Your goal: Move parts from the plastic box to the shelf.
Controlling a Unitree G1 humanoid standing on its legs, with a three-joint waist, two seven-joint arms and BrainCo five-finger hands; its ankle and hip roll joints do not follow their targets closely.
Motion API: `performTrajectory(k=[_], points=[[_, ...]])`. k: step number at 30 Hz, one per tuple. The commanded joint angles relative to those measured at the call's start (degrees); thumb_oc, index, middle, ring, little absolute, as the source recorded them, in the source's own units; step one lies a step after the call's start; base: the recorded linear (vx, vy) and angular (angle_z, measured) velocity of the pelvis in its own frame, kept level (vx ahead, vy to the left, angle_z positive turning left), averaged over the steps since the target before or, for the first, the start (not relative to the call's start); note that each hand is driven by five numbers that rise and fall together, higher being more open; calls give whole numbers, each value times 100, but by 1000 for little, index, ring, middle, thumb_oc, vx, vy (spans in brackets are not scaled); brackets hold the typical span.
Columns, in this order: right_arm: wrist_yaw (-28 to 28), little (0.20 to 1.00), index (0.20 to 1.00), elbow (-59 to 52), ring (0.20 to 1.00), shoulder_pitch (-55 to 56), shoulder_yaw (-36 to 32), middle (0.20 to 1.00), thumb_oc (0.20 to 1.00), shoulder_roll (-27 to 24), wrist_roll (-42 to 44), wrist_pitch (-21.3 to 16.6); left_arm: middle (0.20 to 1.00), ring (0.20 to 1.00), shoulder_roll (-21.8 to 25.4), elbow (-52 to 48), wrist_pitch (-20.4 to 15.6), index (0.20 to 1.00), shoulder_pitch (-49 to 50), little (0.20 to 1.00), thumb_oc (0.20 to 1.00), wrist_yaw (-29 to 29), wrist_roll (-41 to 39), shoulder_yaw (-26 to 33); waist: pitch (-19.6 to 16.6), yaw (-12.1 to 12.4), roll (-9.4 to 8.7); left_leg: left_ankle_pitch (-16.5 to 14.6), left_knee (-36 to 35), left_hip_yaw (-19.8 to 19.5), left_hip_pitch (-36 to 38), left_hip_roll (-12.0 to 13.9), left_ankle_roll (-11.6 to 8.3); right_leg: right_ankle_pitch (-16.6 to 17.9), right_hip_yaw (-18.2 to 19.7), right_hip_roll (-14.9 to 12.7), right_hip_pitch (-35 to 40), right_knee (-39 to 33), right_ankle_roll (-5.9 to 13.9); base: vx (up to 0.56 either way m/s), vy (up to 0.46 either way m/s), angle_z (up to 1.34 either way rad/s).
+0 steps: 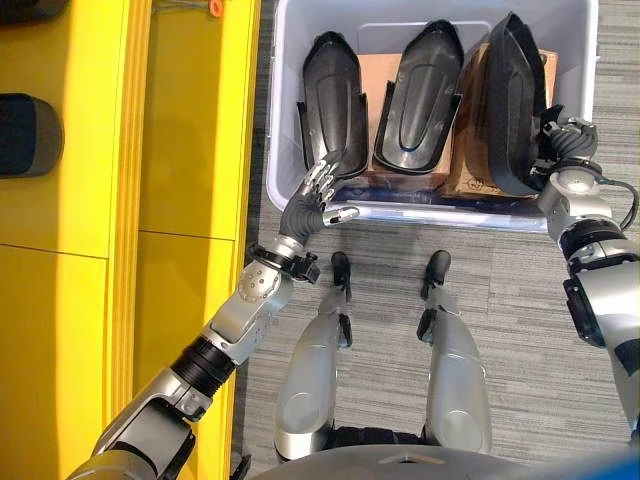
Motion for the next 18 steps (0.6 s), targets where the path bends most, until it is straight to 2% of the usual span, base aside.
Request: performTrajectory(k=[1, 3, 5, 12, 14, 18], points=[[-109, 200, 200, -867, 200, 246, 312, 200, 200, -277, 175, -498, 1000, 1000, 199, -467, -198, 1000, 339, 1000, 1000, -206, -115, 15, -527, 19, -179, -369, 231, -333, 185, 569, -454, -179, 126, -394, 318, 240, 642, 0, 0, 0], [-124, 200, 200, -1030, 200, 292, 306, 200, 200, -262, 154, -524, 1000, 1000, 207, -462, -191, 1000, 361, 1000, 1000, -214, -122, 32, -557, 6, -202, -343, 214, -339, 181, 568, -452, -152, 116, -389, 326, 210, 637, 0, 0, 0], [-192, 200, 200, -1896, 200, 504, 347, 200, 200, -232, -20, -636, 1000, 1000, 238, -470, -180, 1000, 444, 1000, 1000, -223, -125, 117, -601, -38, -266, -344, 197, -327, 274, 602, -460, -163, 111, -358, 432, 186, 626, 0, 0, 0], [-182, 200, 200, -3732, 200, 1157, 252, 200, 200, -188, -444, -814, 1000, 1000, 303, -480, -116, 1000, 656, 1000, 1000, -303, -94, 284, -741, -126, -392, -335, 140, -311, 473, 643, -490, -147, 111, -307, 679, 62, 628, 0, 0, -1], [-188, 200, 200, -3955, 200, 1282, 198, 200, 200, -163, -505, -816, 1000, 1000, 318, -479, -108, 1000, 680, 1000, 1000, -307, -84, 296, -756, -133, -407, -333, 124, -309, 513, 650, -491, -145, 97, -304, 726, 39, 629, 9, -4, -5], [17, 200, 200, -5224, 200, 2220, -82, 200, 200, 59, -702, -963, 1000, 1000, 307, -402, -43, 1000, 875, 1000, 1000, -396, -11, 409, -922, -195, -489, -333, 19, -296, 788, 673, -505, -144, 79, -281, 1030, -79, 636, 28, -7, -3]])
